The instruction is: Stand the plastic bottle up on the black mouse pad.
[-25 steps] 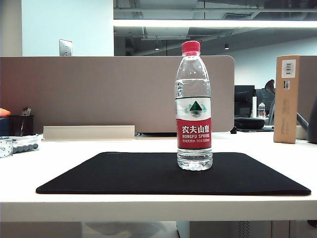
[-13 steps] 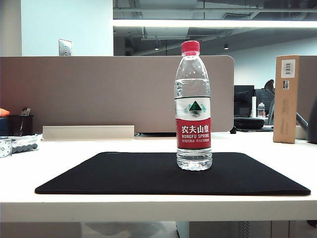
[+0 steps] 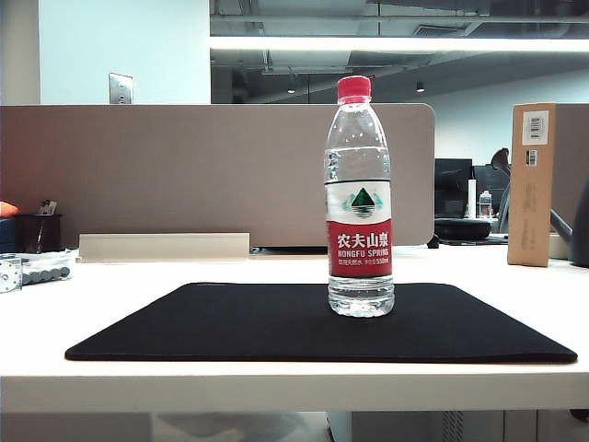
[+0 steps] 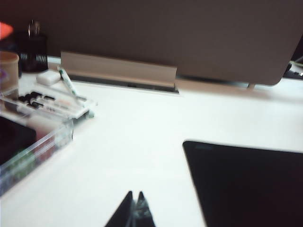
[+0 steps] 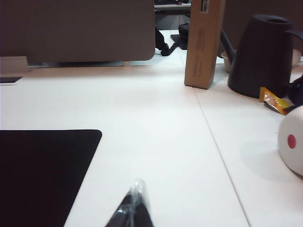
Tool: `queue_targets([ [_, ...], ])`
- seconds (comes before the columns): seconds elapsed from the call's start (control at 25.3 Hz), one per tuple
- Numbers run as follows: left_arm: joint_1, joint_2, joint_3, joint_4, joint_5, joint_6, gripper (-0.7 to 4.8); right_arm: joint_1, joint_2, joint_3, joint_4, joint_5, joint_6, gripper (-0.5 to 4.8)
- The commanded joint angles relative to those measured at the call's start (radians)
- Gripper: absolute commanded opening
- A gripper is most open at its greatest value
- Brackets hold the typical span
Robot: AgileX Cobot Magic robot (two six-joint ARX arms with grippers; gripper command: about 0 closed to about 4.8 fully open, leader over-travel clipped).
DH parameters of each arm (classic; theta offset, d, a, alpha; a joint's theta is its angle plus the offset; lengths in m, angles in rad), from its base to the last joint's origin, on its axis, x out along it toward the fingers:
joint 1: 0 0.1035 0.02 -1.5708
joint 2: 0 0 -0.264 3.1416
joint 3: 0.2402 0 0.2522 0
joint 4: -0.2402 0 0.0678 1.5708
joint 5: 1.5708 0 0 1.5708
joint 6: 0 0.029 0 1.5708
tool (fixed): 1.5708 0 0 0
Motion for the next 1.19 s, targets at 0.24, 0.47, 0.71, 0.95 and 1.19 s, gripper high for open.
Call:
queue_targets([
  [0.24, 0.003, 0.000, -0.057, 0.014, -0.012, 0.121, -0.05, -0.002, 0.001, -0.005, -0.005, 0.000, 0.003, -0.01],
  [0.47, 0.003, 0.000, -0.056, 0.087, -0.011, 0.211, -0.05, -0.002, 0.001, -0.005, -0.005, 0.000, 0.003, -0.01],
  [0.71, 0.002, 0.000, -0.056, 0.109, -0.011, 0.203, -0.05, -0.002, 0.001, -0.005, -0.005, 0.000, 0.003, -0.01],
  [0.95, 0.002, 0.000, -0.057, 0.108, -0.011, 0.168, -0.05, -0.002, 0.001, -0.005, -0.005, 0.000, 0.003, -0.01],
  [1.19, 0.002, 0.000, -0.056, 0.109, -0.009, 0.164, -0.05, -0.002, 0.001, -0.005, -0.005, 0.000, 0.003, -0.01],
])
